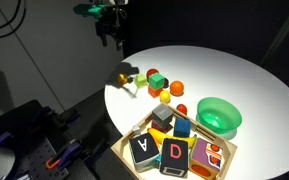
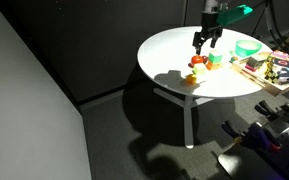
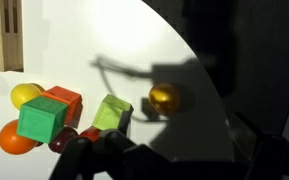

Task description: Put the orange in the wooden tray

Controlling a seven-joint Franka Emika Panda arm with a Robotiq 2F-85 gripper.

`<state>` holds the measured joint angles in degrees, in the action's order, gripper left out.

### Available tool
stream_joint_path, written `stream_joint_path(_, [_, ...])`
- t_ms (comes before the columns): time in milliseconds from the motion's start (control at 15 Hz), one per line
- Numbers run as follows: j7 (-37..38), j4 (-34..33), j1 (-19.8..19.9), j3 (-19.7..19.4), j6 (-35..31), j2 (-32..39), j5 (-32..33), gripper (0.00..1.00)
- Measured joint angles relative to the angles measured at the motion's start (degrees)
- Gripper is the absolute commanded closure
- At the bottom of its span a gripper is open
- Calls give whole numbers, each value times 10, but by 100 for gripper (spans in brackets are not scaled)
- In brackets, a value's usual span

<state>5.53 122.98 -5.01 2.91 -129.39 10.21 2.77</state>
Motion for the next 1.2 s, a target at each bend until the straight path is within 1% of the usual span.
stream_joint_path(333, [0,-2,0,-4,-2,27,0,0])
stream_joint_path(667, [0,-9,1,-10,-34,75,0,0])
stream_joint_path(933, [0,-30,0,-10,-58,115,0,0])
stream_joint_path(1200, [0,-57,-2,-10,-67,149,0,0])
